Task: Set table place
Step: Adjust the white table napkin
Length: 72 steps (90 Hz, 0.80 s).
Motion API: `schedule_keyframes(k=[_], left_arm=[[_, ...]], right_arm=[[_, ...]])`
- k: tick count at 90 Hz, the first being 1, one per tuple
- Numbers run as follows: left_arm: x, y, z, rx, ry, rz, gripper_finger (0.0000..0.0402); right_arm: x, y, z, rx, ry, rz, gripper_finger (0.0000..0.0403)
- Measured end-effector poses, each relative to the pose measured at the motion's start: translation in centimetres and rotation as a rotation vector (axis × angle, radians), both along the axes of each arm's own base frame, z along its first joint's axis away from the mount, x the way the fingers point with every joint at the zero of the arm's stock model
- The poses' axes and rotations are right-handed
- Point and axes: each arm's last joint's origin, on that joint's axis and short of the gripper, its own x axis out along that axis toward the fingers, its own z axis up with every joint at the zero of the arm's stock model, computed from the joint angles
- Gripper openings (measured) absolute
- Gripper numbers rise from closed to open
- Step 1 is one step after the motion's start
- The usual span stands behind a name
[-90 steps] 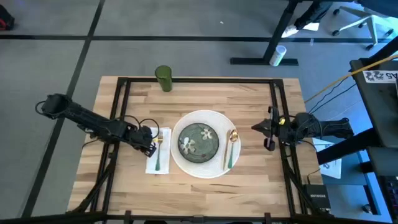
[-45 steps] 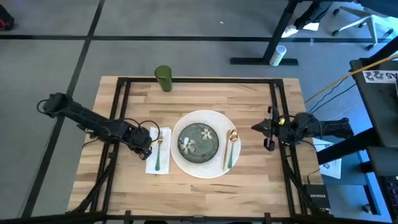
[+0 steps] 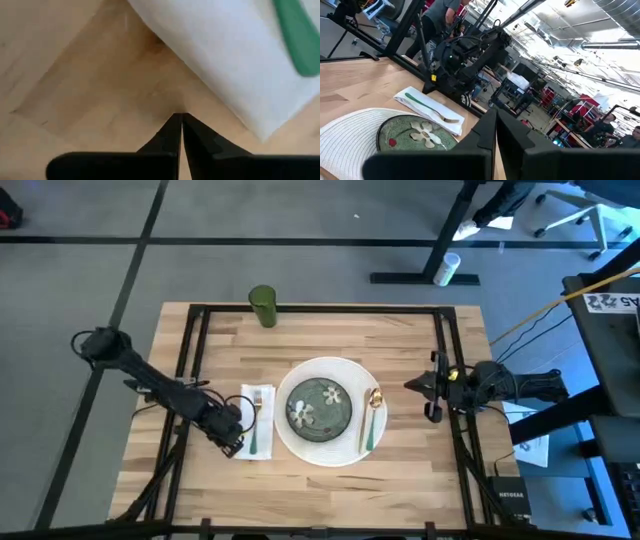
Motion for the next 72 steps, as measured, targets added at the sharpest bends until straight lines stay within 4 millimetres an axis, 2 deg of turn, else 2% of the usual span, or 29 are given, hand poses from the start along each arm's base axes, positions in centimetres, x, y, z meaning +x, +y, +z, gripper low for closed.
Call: schedule_keyframes(k=[72], left_arm=[[1.7,-0.5,0.1,-0.05,-0.157,0.04,0.0]], right_arm=[[0.0,0.0,-0.1,0.005,0.007,0.0,0.0]])
